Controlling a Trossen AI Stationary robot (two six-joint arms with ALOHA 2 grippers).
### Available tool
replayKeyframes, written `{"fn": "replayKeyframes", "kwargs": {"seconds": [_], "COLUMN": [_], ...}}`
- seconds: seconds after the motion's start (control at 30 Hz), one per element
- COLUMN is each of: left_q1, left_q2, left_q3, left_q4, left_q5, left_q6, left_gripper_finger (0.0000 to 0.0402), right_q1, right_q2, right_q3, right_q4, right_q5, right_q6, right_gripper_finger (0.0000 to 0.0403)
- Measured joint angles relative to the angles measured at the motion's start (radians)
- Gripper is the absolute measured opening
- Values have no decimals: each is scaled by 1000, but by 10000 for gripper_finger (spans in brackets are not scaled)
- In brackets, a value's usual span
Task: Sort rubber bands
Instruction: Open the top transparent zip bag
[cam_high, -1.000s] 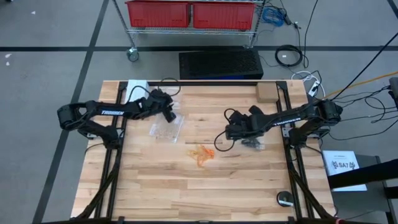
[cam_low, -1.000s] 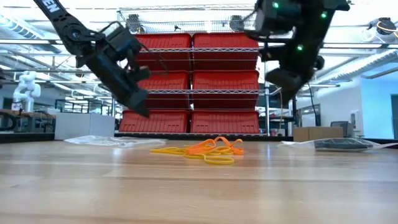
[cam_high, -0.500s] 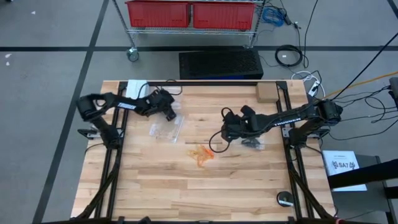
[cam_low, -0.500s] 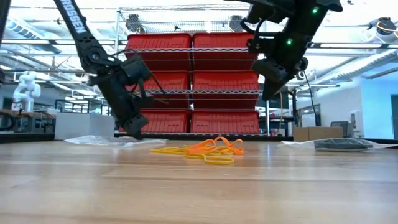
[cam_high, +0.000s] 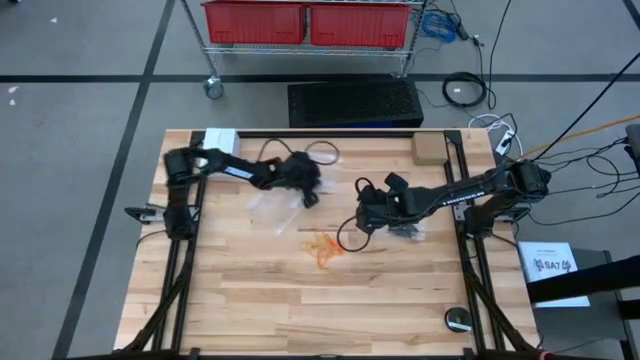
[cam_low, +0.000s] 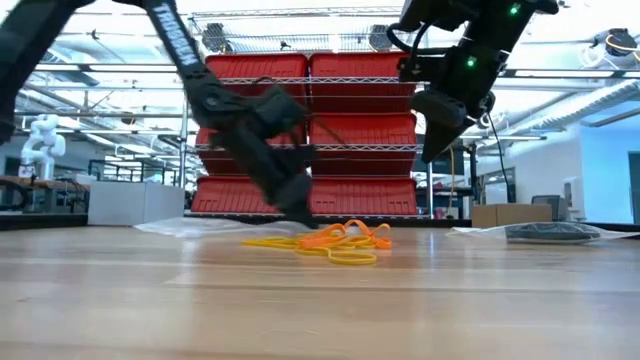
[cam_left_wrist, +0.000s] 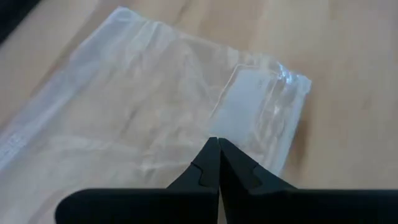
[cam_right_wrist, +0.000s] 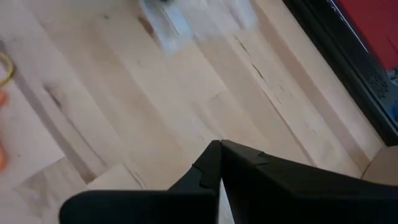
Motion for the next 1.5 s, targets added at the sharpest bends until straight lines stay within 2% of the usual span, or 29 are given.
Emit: {"fn": "replayKeyframes", "kwargs": {"seconds": [0.13, 0.23, 0.4, 0.53, 0.67, 0.77, 0.93, 1.03, 1.13, 1.23, 1.33, 1.4, 1.5], "left_q1": [-43, -69, -65, -29, -10, -7, -7, -6, -4, -4, -4, -5, -5], "left_q2": [102, 132, 36, -99, -247, -349, -512, -585, -633, -648, -653, -653, -653], "left_q3": [144, 213, 213, 94, -97, -257, -464, -527, -546, -548, -548, -548, -548], "left_q4": [-6, -13, -23, 28, 210, 375, 587, 601, 598, 595, 593, 586, 577], "left_q5": [51, 67, 68, 74, 106, 115, 164, 168, 167, 167, 166, 166, 165], "left_q6": [0, 0, 0, -28, -29, -22, 9, 12, 36, 52, 54, 54, 54], "left_gripper_finger": [3, 3, 2, 2, 2, 2, 2, 2, 2, 9, 14, 16, 17], "right_q1": [28, 52, 67, 47, 14, -23, -83, -118, -148, -175, -198, -212, -226], "right_q2": [0, 0, 1, 27, 95, 171, 283, 331, 360, 378, 385, 387, 388], "right_q3": [0, 0, 0, 0, 0, 0, 0, 0, 1, 3, 4, 4, 3], "right_q4": [-1, -1, 58, 191, 357, 438, 475, 477, 499, 521, 545, 548, 548], "right_q5": [-2, -2, -7, -32, -133, -218, -202, -132, -94, -101, -128, -155, -178], "right_q6": [-16, -23, -78, -231, -448, -525, -584, -608, -625, -633, -654, -655, -650], "right_gripper_finger": [0, 0, 0, 6, 35, 68, 134, 162, 171, 164, 138, 108, 43]}}
